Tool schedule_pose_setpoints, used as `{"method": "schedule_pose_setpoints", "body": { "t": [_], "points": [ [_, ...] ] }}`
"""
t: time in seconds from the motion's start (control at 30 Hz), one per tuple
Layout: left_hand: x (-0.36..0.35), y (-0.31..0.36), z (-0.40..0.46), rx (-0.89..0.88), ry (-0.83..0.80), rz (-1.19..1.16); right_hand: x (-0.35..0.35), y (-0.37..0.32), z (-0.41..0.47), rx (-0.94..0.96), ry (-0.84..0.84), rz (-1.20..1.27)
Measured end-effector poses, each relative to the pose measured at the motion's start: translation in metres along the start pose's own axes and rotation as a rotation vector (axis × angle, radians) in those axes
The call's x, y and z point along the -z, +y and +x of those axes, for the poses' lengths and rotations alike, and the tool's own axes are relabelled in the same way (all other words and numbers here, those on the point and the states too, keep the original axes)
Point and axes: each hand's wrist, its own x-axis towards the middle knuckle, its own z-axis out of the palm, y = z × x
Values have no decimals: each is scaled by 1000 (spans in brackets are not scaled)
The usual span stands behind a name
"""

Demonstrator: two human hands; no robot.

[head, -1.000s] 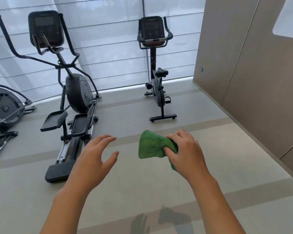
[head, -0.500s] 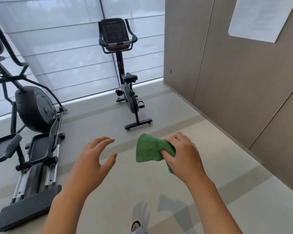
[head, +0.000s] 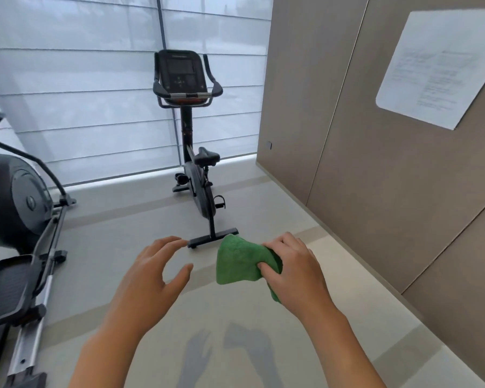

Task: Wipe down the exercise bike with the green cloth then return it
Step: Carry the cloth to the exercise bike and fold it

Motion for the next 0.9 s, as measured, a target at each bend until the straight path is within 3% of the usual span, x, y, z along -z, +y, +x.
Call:
{"method": "schedule_pose_setpoints", "body": {
  "t": [0.47,0.9],
  "points": [
    [-23,-58,112,-20,-6,-64,-74,-7,134,110,-72,28],
    [-79,-71,288,40,47,75,-133,64,320,193,-160,279]
  ]
}}
